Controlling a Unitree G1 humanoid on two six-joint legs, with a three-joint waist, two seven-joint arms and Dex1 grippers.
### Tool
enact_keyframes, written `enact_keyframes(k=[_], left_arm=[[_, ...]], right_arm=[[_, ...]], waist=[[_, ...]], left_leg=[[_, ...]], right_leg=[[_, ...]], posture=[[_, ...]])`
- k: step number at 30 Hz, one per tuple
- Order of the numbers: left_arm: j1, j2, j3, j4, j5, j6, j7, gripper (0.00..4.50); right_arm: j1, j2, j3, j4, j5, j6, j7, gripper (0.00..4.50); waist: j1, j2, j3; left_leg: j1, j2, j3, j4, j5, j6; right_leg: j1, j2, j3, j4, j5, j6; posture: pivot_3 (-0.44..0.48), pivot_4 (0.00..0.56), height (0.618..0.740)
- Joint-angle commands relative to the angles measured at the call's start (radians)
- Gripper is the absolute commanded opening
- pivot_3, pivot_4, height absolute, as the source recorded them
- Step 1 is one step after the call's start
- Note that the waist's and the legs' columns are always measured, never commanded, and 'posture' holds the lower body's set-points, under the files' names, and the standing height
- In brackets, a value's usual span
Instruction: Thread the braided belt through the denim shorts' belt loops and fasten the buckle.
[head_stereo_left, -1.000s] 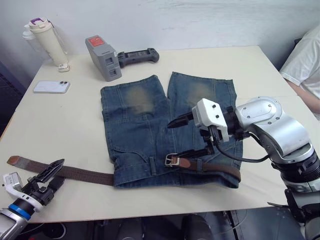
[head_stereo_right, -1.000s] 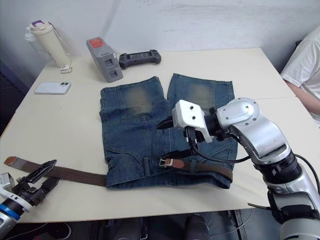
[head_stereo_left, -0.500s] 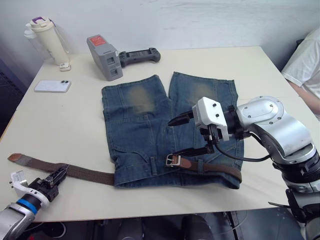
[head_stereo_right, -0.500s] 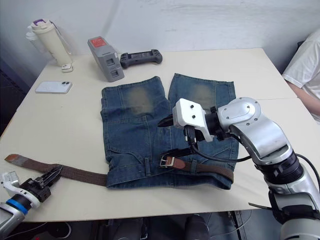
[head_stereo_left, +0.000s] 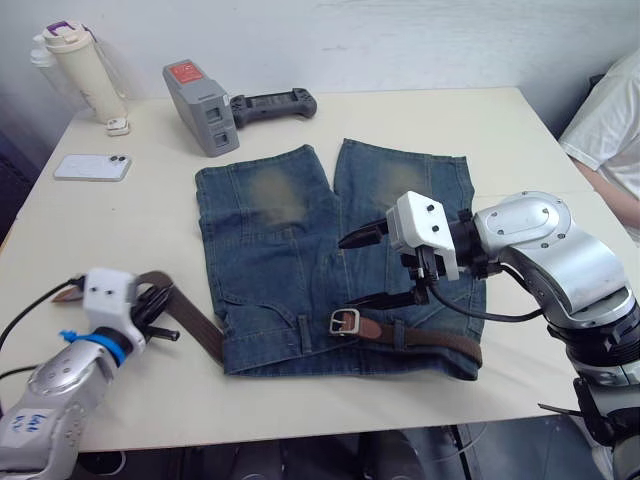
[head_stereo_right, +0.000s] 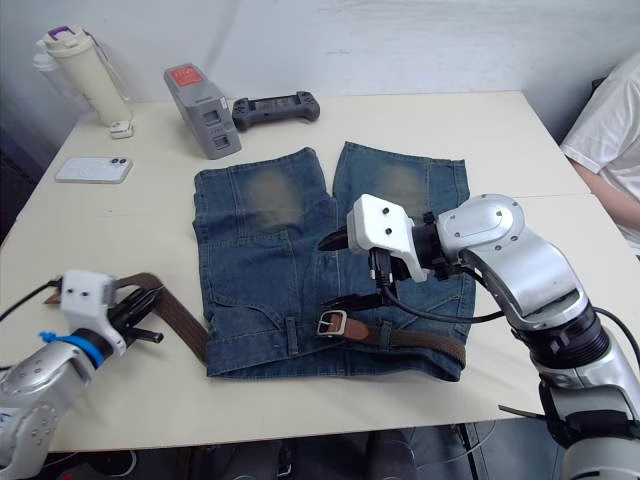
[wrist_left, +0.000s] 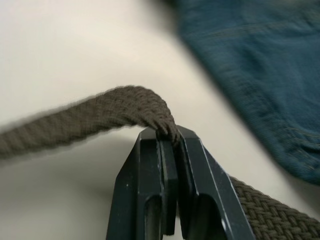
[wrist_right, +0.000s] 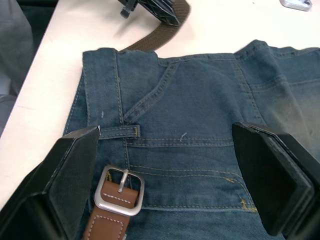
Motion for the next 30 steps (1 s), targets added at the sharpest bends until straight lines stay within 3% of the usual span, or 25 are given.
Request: enact_keyframes(k=[1, 4, 9, 15, 19, 21, 24, 26, 30], left_arm=[[0.003, 0.132, -0.098, -0.066, 0.489, -0.31, 0.08, 0.01], [-0.007, 0.176, -0.125, -0.057, 0.704, -0.441, 0.136, 0.01], [-0.058, 0.297, -0.26, -0.028, 1.237, -0.652, 0.23, 0.01], [-0.11, 0.301, -0.307, 0.028, 1.28, -0.781, 0.182, 0.01], [-0.194, 0.34, -0.392, 0.071, 1.219, -0.989, 0.123, 0.01], [-0.205, 0.337, -0.395, 0.113, 1.105, -1.019, 0.065, 0.01], [-0.197, 0.33, -0.396, 0.155, 0.898, -1.005, -0.068, 0.01], [-0.159, 0.31, -0.404, 0.147, 0.631, -0.883, -0.231, 0.01], [-0.131, 0.329, -0.413, 0.146, 0.457, -0.77, -0.437, 0.01]], right_arm=[[-0.003, -0.014, -0.044, -0.034, 0.005, 0.005, -0.014, 4.5], [-0.003, -0.014, -0.044, -0.032, 0.004, 0.007, -0.018, 4.5], [0.001, -0.014, -0.051, -0.044, 0.009, 0.019, -0.031, 4.5], [0.011, -0.01, -0.068, -0.069, 0.046, 0.069, -0.045, 4.5], [0.008, 0.0, -0.061, -0.07, 0.04, 0.085, -0.063, 4.5], [0.008, -0.005, -0.052, -0.068, 0.027, 0.084, -0.067, 4.5], [0.012, -0.011, -0.049, -0.069, 0.018, 0.086, -0.072, 4.5], [0.015, -0.013, -0.048, -0.07, 0.014, 0.086, -0.075, 4.5], [0.017, -0.008, -0.05, -0.079, 0.018, 0.095, -0.084, 4.5]], waist=[[-0.009, 0.0, 0.0], [-0.012, 0.001, 0.001], [-0.009, 0.001, 0.001], [-0.008, 0.001, 0.001], [-0.009, 0.001, 0.001], [-0.009, 0.001, 0.001], [-0.01, 0.001, 0.001], [-0.011, 0.001, 0.001], [-0.011, 0.001, 0.001]], left_leg=[[-0.001, 0.001, 0.001, 0.0, 0.0, 0.0], [-0.003, 0.005, 0.002, -0.001, -0.001, -0.001], [-0.008, 0.007, 0.003, 0.0, -0.001, -0.001], [-0.009, 0.01, 0.012, 0.001, -0.001, -0.001], [-0.009, 0.011, 0.013, 0.002, -0.002, 0.0], [-0.008, 0.012, 0.015, 0.002, -0.002, 0.0], [-0.008, 0.013, 0.017, 0.002, -0.002, 0.0], [-0.008, 0.014, 0.018, 0.003, -0.002, 0.0], [-0.007, 0.016, 0.019, 0.003, -0.002, 0.0]], right_leg=[[0.0, 0.001, 0.0, -0.002, 0.0, 0.0], [-0.003, 0.005, 0.0, -0.005, 0.002, -0.001], [-0.01, 0.007, 0.001, -0.004, 0.002, -0.002], [-0.019, 0.007, 0.002, 0.004, 0.003, -0.002], [-0.019, 0.007, 0.002, 0.005, 0.003, -0.003], [-0.019, 0.007, 0.002, 0.006, 0.004, -0.004], [-0.021, 0.007, 0.001, 0.011, 0.004, -0.004], [-0.021, 0.007, 0.001, 0.011, 0.004, -0.004], [-0.022, 0.009, 0.001, 0.012, 0.004, -0.005]], posture=[[0.0, 0.15, 0.74], [0.0, 0.15, 0.74], [0.0, 0.15, 0.74], [0.0, 0.15, 0.74], [0.0, 0.15, 0.74], [0.0, 0.15, 0.74], [0.0, 0.15, 0.74], [0.0, 0.15, 0.74], [0.0, 0.15, 0.74]])
